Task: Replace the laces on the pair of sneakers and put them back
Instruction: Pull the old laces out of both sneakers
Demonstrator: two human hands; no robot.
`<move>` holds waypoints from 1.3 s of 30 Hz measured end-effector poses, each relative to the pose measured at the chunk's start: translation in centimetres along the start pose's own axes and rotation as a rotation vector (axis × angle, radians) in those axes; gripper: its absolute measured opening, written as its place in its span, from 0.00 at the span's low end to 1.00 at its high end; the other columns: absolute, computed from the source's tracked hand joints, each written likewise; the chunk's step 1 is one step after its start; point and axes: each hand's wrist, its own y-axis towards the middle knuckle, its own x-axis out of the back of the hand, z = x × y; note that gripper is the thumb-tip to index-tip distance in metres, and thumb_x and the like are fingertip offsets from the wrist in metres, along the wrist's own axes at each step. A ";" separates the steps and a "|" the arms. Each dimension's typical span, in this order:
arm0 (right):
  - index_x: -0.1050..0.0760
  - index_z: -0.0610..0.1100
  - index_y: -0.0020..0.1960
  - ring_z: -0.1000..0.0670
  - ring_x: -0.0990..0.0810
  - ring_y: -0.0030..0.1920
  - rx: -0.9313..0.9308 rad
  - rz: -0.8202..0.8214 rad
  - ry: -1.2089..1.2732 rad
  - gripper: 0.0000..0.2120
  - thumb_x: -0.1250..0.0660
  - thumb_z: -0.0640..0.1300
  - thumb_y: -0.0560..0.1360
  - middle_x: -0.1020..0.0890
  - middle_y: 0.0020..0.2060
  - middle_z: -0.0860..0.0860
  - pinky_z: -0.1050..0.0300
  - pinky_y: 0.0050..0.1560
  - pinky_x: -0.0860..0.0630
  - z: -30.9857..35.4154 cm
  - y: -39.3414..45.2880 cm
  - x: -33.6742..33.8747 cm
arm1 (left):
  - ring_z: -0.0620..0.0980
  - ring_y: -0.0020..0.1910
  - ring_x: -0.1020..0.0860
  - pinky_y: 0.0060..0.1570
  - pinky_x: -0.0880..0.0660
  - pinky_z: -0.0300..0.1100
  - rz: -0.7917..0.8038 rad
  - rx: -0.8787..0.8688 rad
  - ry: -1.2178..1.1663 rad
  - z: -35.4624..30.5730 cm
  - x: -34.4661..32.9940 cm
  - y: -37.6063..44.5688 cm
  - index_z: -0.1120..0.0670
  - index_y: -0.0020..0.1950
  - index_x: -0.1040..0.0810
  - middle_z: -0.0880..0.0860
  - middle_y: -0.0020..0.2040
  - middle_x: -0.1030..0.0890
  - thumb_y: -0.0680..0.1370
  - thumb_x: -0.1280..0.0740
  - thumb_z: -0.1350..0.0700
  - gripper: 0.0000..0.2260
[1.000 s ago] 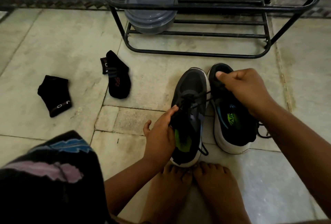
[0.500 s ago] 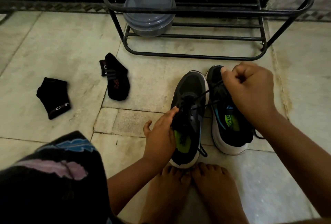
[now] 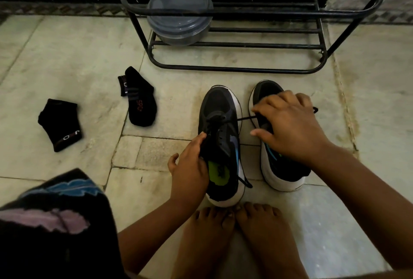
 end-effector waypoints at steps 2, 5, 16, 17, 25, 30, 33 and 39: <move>0.28 0.51 0.64 0.48 0.30 0.62 0.057 -0.011 0.097 0.23 0.37 0.60 0.73 0.25 0.60 0.52 0.49 0.62 0.37 1.6 -0.3 0.1 | 0.41 0.67 0.31 0.70 0.44 0.51 0.015 -0.009 0.007 -0.4 0.0 0.1 0.49 0.73 0.37 0.45 0.70 0.30 0.78 0.44 0.64 0.24; 0.30 0.51 0.48 0.52 0.25 0.43 0.060 0.168 0.171 0.17 0.43 0.64 0.75 0.26 0.41 0.54 0.55 0.46 0.24 4.4 -1.3 -0.9 | 0.46 0.68 0.32 0.67 0.37 0.55 0.076 -0.015 0.026 -0.9 0.0 0.9 0.51 0.74 0.38 0.48 0.71 0.34 0.77 0.42 0.64 0.25; 0.32 0.46 0.39 0.53 0.34 0.29 0.009 0.409 0.058 0.15 0.47 0.50 0.81 0.34 0.30 0.53 0.58 0.30 0.36 5.4 -1.8 -3.9 | 0.51 0.59 0.28 0.62 0.30 0.42 0.165 0.004 -0.119 -0.7 -0.2 3.6 0.46 0.60 0.27 0.49 0.57 0.31 0.71 0.36 0.66 0.21; 0.32 0.45 0.38 0.52 0.34 0.30 0.029 0.430 0.055 0.15 0.47 0.48 0.81 0.34 0.30 0.53 0.58 0.31 0.35 5.4 -1.7 -3.9 | 0.50 0.57 0.28 0.60 0.29 0.43 0.169 0.000 -0.118 -0.7 -0.1 3.9 0.45 0.56 0.27 0.48 0.55 0.30 0.70 0.35 0.66 0.20; 0.30 0.44 0.41 0.50 0.33 0.32 0.110 0.433 0.074 0.15 0.48 0.48 0.81 0.35 0.30 0.52 0.57 0.33 0.36 5.1 -1.7 -3.7 | 0.54 0.51 0.29 0.56 0.28 0.53 0.337 0.041 -0.137 -1.3 1.5 5.4 0.39 0.42 0.32 0.48 0.47 0.31 0.59 0.40 0.60 0.18; 0.31 0.44 0.38 0.52 0.32 0.29 0.092 0.403 0.106 0.19 0.47 0.56 0.79 0.31 0.29 0.51 0.60 0.28 0.37 4.6 -1.9 -3.5 | 0.59 0.51 0.30 0.51 0.27 0.55 0.326 0.036 -0.181 -0.8 1.4 5.2 0.39 0.39 0.32 0.50 0.47 0.31 0.58 0.42 0.60 0.17; 0.37 0.47 0.32 0.53 0.34 0.27 0.034 0.364 0.119 0.23 0.46 0.61 0.78 0.33 0.27 0.52 0.60 0.27 0.38 5.3 -1.6 -3.3 | 0.58 0.48 0.30 0.48 0.28 0.55 0.290 0.021 -0.186 -0.6 1.3 5.1 0.42 0.35 0.34 0.50 0.45 0.31 0.58 0.43 0.59 0.13; 0.39 0.47 0.32 0.52 0.34 0.27 0.039 0.345 0.220 0.20 0.46 0.55 0.80 0.33 0.28 0.51 0.58 0.27 0.38 5.9 -1.7 -4.2 | 0.52 0.38 0.31 0.39 0.32 0.47 0.230 -0.006 -0.215 -0.2 1.7 5.5 0.54 0.31 0.36 0.52 0.40 0.32 0.60 0.41 0.61 0.05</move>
